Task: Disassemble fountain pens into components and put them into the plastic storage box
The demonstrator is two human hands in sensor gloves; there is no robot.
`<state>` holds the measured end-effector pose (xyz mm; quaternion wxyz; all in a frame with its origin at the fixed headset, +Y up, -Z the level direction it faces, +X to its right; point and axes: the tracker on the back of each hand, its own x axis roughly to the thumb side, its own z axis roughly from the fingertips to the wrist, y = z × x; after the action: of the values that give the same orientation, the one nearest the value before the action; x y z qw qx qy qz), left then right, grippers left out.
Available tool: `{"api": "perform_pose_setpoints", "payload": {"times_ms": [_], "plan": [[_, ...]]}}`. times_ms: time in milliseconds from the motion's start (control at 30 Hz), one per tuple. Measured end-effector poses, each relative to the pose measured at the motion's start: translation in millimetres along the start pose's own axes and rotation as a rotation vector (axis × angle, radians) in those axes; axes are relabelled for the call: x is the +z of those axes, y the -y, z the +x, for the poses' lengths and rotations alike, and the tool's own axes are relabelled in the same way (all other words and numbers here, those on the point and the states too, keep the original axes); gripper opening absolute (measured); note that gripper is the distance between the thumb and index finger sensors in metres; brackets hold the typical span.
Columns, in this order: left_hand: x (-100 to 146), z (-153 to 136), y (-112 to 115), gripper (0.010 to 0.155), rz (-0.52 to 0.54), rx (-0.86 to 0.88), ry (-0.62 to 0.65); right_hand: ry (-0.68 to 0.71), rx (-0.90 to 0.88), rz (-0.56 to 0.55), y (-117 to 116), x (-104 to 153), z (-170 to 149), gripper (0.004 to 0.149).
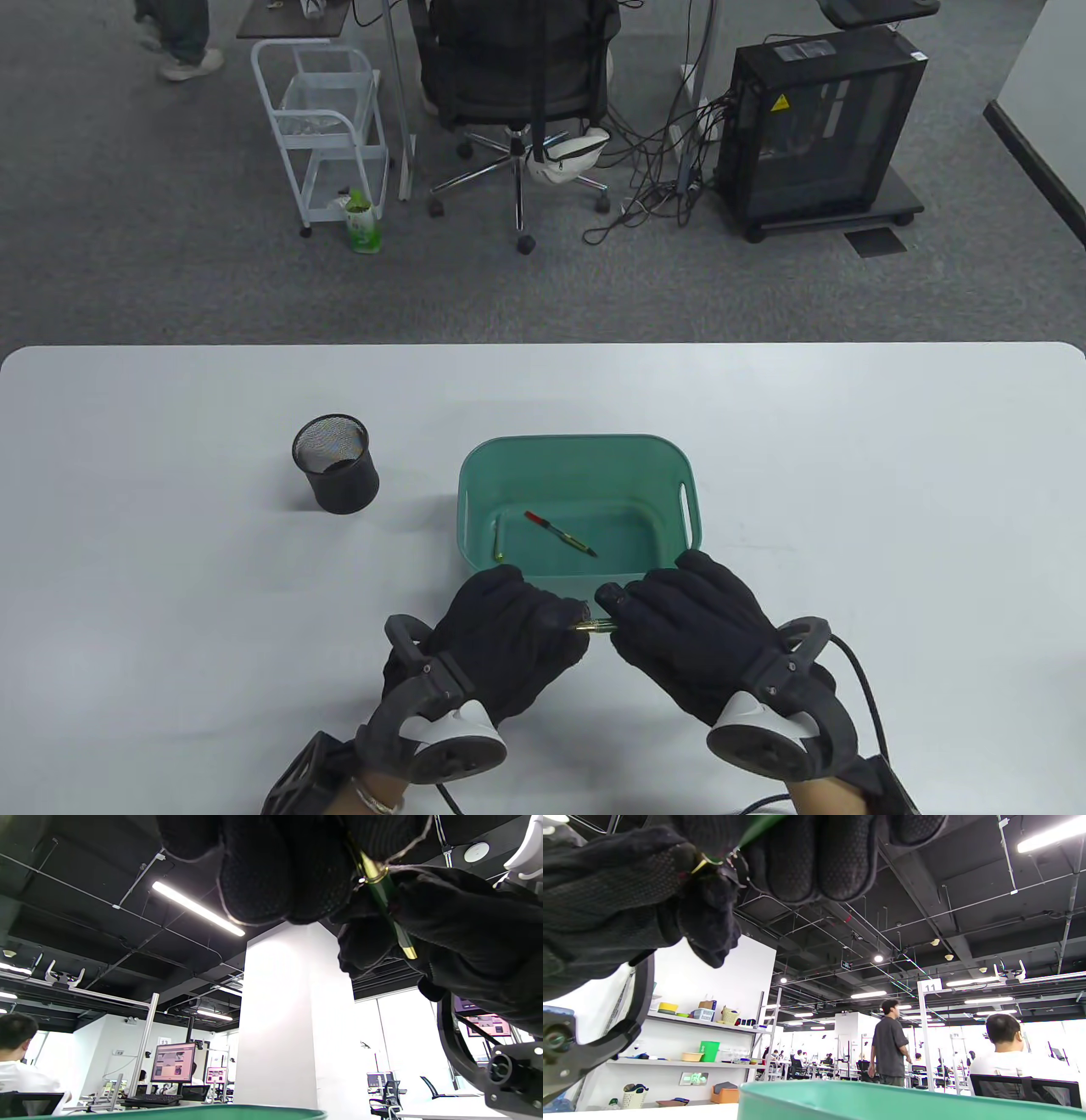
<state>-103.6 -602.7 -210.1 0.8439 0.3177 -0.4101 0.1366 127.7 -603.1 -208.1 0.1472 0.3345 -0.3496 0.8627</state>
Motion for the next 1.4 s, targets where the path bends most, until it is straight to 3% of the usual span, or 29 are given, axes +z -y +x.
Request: {"api": "perform_pose_setpoints", "payload": {"times_ms": [733, 1067, 1400], "plan": [[0.7, -6.3, 4.5, 0.058, -0.036, -0.012, -0.057, -0.003, 0.067, 0.012, -0.2, 0.0, -1.4, 0.044], [0.7, -5.0, 5.9, 0.045, -0.041, -0.021, -0.051, -0.004, 0.067, 0.015, -0.4, 0.1, -2.4, 0.045], [0.8, -4.6, 7.4, 0.044, -0.050, -0.014, -0.042, -0.001, 0.069, 0.020, -1.0, 0.2, -2.1, 0.045]]}}
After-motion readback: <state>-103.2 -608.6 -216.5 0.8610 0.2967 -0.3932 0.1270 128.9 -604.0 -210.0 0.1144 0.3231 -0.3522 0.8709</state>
